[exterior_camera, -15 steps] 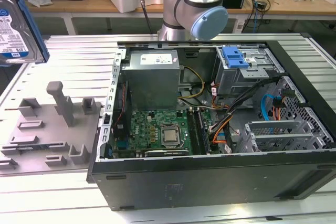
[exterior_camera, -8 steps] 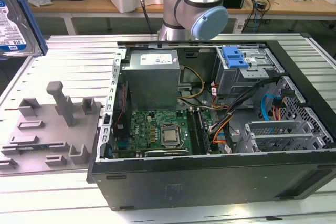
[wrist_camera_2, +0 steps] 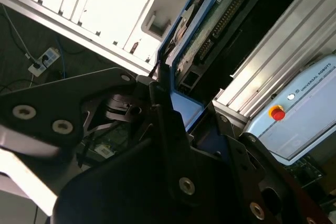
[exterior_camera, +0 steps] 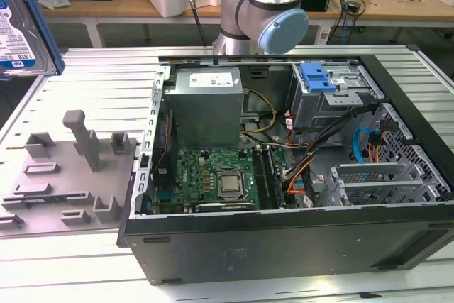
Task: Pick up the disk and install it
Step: 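Pick up the disk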
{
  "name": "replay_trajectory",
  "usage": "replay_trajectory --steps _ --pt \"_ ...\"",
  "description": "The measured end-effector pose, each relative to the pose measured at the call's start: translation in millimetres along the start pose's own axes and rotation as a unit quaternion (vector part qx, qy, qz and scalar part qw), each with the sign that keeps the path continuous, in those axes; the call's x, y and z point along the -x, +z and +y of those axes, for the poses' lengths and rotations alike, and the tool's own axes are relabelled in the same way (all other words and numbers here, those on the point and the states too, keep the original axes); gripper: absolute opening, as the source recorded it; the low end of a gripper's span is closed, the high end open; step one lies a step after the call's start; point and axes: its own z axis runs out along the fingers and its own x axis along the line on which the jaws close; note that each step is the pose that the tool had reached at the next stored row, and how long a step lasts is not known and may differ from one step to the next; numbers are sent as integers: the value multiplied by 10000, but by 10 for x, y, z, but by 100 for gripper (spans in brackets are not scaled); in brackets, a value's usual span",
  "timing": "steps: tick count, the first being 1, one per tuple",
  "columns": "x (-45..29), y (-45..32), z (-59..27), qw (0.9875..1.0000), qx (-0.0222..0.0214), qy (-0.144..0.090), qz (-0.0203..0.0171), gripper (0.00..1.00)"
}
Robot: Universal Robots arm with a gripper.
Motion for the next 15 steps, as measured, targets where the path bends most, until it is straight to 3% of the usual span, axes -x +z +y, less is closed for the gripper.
replay_trajectory --steps 8,15 --pt "-24 -41 -114 10000 0 0 -11 37" --pt "-88 -50 -285 10000 -2 0 -88 37"
